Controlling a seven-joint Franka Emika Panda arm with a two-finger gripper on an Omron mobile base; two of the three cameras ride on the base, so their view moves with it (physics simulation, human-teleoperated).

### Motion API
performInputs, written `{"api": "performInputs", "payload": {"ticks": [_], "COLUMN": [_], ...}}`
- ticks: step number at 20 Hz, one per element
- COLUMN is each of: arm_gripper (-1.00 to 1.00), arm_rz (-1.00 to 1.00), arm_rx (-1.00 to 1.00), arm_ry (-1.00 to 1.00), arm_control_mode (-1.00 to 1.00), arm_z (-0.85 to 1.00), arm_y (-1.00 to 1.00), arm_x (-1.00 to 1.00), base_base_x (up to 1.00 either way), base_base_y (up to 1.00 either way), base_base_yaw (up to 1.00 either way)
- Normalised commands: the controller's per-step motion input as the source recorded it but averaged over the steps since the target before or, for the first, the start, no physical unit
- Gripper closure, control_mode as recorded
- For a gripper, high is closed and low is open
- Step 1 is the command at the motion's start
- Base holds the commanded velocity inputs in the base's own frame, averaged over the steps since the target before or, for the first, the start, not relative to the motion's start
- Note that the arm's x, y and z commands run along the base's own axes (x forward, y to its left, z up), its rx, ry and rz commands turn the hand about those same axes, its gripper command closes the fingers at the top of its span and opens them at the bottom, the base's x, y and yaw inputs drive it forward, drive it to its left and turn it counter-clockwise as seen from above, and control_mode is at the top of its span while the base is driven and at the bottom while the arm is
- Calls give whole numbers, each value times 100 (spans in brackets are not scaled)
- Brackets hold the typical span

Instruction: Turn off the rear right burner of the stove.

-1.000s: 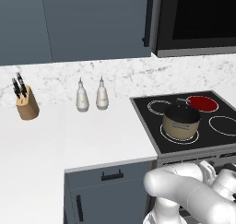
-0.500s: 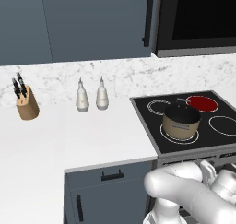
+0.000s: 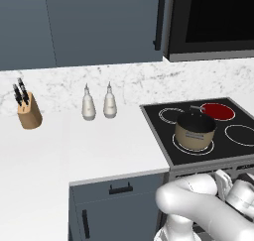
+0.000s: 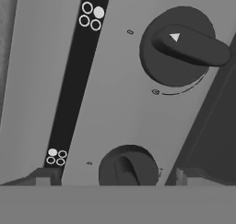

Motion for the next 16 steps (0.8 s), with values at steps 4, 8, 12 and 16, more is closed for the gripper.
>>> {"api": "performInputs", "payload": {"ticks": [4,8,12,16], "arm_gripper": [-100,-100,-100,-100], "arm_rz": [0,0,0,3], "arm_rx": [0,0,0,-2], "arm_ry": [0,0,0,-6], "arm_control_mode": [-100,-100,-100,-100], "arm_z": [0,-5,-17,-6], "arm_y": [0,0,0,0], "arm_x": [3,0,0,-14], "base_base_x": [0,0,0,0], "base_base_y": [0,0,0,0], "base_base_yaw": [0,0,0,0]}}
